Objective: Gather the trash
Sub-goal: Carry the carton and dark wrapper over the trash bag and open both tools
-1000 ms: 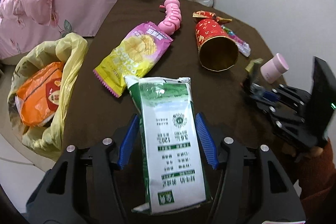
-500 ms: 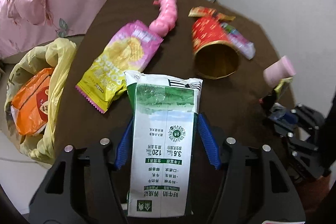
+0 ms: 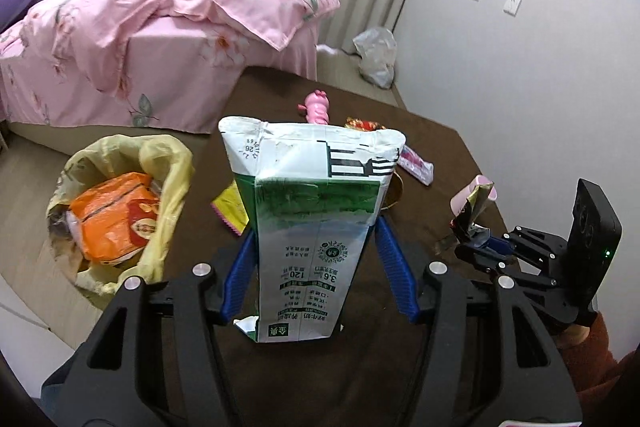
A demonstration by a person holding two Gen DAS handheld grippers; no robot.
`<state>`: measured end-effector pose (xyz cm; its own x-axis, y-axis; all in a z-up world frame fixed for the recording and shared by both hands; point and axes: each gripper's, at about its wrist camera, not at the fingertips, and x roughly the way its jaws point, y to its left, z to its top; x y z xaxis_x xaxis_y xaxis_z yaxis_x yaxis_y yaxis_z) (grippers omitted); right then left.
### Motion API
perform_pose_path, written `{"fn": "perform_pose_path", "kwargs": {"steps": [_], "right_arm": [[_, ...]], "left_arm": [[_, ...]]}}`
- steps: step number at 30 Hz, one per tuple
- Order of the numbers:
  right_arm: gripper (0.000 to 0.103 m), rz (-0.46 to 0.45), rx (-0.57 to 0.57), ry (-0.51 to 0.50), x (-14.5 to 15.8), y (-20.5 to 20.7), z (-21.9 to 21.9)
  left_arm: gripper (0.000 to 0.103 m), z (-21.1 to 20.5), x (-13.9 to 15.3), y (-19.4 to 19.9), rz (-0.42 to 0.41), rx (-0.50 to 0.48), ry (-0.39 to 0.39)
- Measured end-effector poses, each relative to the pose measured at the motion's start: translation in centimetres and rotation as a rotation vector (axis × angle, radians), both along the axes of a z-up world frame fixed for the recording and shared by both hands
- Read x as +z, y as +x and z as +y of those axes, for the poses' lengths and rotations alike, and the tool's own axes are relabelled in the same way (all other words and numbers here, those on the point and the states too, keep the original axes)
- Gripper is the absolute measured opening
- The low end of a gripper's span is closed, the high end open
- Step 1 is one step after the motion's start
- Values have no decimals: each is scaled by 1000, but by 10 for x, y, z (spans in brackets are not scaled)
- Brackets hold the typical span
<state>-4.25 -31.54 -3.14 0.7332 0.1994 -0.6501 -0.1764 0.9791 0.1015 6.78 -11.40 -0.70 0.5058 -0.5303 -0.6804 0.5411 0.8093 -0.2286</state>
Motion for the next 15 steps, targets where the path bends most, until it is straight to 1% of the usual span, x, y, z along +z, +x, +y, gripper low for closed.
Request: {"fn": "perform_pose_path", "kwargs": {"steps": [5, 8, 11, 15], "right_arm": [[21, -24, 25, -8, 14, 1, 14], [21, -40, 46, -11, 23, 5, 25], [21, -60, 69, -28, 33, 11, 38], [21, -69, 112, -32, 41, 27, 57]], "left_arm": [[55, 22, 11, -9, -53, 25, -19], [55, 39, 23, -12, -97, 49, -51], [55, 65, 34, -7, -135, 106, -96], [55, 107, 41, 6, -146, 200, -159]]}}
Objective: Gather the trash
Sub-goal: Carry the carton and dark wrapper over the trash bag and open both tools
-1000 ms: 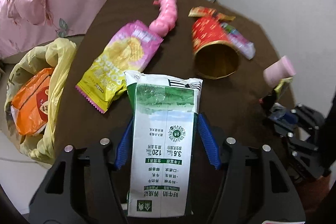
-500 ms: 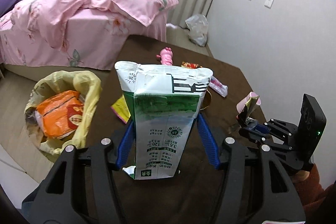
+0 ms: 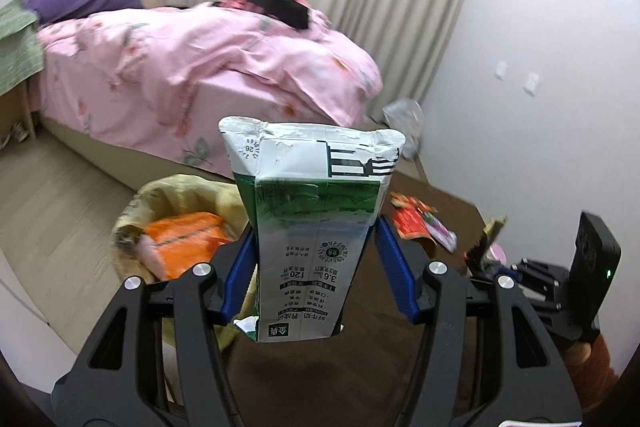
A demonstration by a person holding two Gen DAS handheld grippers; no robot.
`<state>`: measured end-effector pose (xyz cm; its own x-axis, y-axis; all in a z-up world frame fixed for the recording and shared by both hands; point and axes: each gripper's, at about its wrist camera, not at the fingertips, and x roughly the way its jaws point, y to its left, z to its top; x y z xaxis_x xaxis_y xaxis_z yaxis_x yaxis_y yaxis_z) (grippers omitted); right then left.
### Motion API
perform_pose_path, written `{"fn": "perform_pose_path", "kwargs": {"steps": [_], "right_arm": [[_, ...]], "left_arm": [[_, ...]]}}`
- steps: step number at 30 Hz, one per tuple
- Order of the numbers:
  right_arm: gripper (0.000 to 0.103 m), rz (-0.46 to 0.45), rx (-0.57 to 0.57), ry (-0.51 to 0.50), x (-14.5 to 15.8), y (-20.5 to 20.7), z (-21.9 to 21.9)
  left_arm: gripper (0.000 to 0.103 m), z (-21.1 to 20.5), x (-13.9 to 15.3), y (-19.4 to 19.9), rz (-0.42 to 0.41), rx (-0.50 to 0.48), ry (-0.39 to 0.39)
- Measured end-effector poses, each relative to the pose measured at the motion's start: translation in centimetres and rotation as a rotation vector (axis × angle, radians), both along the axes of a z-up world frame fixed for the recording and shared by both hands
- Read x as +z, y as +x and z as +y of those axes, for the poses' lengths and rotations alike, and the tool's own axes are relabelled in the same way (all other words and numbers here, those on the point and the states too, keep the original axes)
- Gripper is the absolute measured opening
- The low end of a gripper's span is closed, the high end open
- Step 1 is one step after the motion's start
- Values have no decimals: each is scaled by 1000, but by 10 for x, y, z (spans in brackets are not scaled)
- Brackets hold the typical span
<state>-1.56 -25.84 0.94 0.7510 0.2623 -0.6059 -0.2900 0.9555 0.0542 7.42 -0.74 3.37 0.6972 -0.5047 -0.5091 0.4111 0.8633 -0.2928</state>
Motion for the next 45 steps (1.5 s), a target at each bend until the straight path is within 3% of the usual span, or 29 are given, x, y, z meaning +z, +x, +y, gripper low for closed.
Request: {"fn": "perform_pose_path", "kwargs": {"steps": [11, 16, 24, 26, 30, 32, 36, 41, 45], "right_arm": [[21, -45, 55, -10, 20, 60, 41], [21, 0, 98, 21, 17, 93, 58], [21, 89, 215, 82, 1, 158, 108], [21, 130, 247, 109, -7, 184, 123], [21, 244, 303, 137, -33, 228, 147], [21, 325, 305, 110, -57, 253, 160], [21, 393, 311, 15, -88, 274, 178], [21, 429, 349, -53, -107, 280, 184], [21, 423, 348, -49, -106, 279, 178]], "left_arm": [[55, 110, 0, 41, -13, 242, -146], [55, 124, -15, 54, -7, 264, -162], [55, 110, -47, 96, 0, 218, -206], [55, 104, -57, 108, 27, 206, -186], [55, 91, -100, 136, 160, 144, -76], [55, 87, -120, 144, 216, 111, -30], [54, 81, -153, 150, 287, 66, 25], [54, 67, -161, 143, 242, 21, 87], [55, 72, -160, 142, 246, 10, 47]]}}
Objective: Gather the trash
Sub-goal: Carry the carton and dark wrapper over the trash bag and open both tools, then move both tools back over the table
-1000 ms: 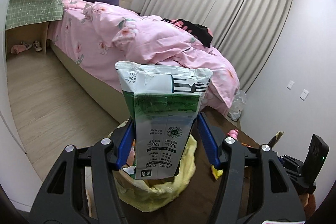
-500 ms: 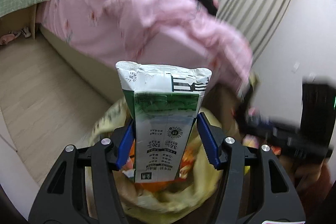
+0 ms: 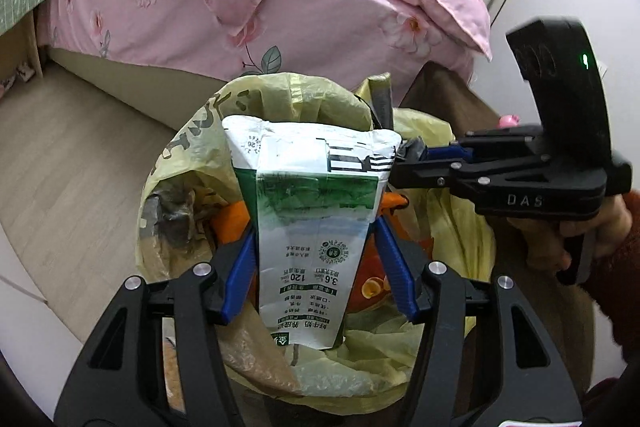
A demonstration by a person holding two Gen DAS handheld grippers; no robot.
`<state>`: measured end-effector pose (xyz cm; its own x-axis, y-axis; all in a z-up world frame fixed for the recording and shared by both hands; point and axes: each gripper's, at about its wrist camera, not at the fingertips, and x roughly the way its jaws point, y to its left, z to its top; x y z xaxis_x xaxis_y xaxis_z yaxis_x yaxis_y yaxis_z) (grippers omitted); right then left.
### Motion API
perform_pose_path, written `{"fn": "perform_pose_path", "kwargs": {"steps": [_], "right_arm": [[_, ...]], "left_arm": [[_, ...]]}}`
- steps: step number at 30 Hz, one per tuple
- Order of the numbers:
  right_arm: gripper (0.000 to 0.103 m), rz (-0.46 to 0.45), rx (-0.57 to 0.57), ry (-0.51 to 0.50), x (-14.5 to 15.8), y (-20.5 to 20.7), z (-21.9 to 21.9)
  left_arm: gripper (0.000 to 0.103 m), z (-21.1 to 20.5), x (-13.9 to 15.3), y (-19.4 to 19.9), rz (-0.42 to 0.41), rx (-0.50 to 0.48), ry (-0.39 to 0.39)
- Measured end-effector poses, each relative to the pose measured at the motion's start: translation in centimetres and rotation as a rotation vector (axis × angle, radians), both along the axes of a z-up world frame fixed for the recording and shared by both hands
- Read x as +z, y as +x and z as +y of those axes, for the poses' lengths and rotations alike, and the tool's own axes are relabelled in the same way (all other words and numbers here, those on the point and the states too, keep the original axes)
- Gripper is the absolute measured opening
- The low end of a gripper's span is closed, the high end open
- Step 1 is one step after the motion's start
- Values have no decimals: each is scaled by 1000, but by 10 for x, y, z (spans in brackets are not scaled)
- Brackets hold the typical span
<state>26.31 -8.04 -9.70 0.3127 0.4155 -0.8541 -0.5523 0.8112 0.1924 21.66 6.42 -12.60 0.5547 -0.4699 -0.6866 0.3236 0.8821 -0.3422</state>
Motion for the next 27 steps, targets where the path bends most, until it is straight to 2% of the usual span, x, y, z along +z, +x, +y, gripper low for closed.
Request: {"fn": "perform_pose_path", "kwargs": {"steps": [4, 7, 10, 13, 16, 19, 21, 23, 24, 27], "right_arm": [[24, -12, -22, 16, 3, -3, -5], [40, -21, -31, 22, 5, -9, -9], [42, -34, -34, 31, 11, -17, -11], [49, -64, -50, 45, 22, -30, -14], [51, -127, -70, 57, 40, -50, -23], [52, -208, -105, 73, 64, -76, -39], [53, -287, -168, 74, 83, -100, -61], [60, -341, -229, 86, 93, -114, -80], [60, -364, -265, 106, 99, -124, -96], [60, -360, -338, 130, 105, -147, -142]], "left_arm": [[55, 15, 10, 2, 17, 16, -82], [58, 26, 25, -1, -14, 53, -102], [60, 35, 43, -6, -55, 97, -116], [62, 42, 61, -14, -102, 146, -136], [63, 42, 73, -23, -122, 158, -150], [63, 31, 80, -32, -125, 143, -155], [63, 17, 81, -37, -122, 117, -147], [63, 0, 81, -44, -119, 78, -137], [63, -10, 81, -47, -119, 52, -131], [63, -38, 77, -54, -110, -10, -126]]}}
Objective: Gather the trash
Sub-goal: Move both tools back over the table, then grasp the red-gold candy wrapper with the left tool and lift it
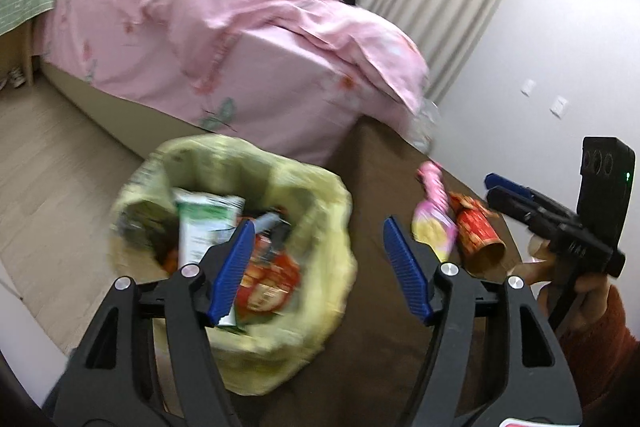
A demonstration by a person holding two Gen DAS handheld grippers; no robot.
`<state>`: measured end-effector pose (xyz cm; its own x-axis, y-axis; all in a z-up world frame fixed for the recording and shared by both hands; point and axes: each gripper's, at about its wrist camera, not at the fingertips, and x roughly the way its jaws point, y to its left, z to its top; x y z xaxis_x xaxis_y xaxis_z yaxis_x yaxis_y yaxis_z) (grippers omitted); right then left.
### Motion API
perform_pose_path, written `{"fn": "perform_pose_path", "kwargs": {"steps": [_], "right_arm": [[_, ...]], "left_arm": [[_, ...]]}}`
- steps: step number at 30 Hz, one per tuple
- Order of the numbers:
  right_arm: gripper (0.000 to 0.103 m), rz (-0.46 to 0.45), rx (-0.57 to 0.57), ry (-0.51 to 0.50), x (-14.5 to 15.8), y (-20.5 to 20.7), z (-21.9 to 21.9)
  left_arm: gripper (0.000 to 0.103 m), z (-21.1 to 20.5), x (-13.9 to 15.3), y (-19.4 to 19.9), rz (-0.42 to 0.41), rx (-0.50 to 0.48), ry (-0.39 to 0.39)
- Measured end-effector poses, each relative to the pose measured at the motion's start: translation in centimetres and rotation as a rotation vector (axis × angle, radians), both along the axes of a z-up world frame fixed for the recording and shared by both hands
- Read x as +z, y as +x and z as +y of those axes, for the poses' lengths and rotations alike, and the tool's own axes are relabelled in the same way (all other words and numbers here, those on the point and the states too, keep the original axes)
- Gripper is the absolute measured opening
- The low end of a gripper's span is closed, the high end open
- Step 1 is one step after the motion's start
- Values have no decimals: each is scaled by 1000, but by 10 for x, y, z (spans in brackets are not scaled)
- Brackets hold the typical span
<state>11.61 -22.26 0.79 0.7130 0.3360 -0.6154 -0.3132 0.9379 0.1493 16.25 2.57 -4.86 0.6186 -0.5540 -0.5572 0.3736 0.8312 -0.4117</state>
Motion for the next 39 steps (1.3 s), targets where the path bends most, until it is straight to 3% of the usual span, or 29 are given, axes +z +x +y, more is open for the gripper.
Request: {"fn": "perform_pose_path", "kwargs": {"steps": [3, 9, 12, 14, 21, 24, 27, 31, 35, 39], "right_arm": [[60, 77, -80, -44, -8, -14, -42], [60, 106, -350, -210, -26, -43, -111], [60, 75, -428, -239, -28, -58, -134], [60, 62, -463, -264, -26, -64, -148], [60, 27, -559, -166, -22, -88, -209], [60, 34, -577, -111, -28, -98, -222], [60, 26, -590, -96, -28, -108, -228], [60, 36, -562, -82, -33, -110, -230], [60, 28, -534, -126, -36, -106, -219], [60, 20, -493, -122, -39, -97, -205]], "left_arm": [[64, -27, -4, -4, 17, -57, -1], [70, -79, -7, -15, -16, -189, -36], [71, -110, -7, -7, 41, -267, -25], [71, -131, -2, -1, 28, -296, -6], [71, -254, 16, 38, -22, -473, 101], [71, -306, 4, 62, 16, -508, 206], [62, -340, -15, 83, 83, -486, 274], [38, -351, -28, 88, 147, -498, 278], [33, -344, -19, 71, 102, -519, 299], [33, -306, 11, 47, 24, -469, 236]]}}
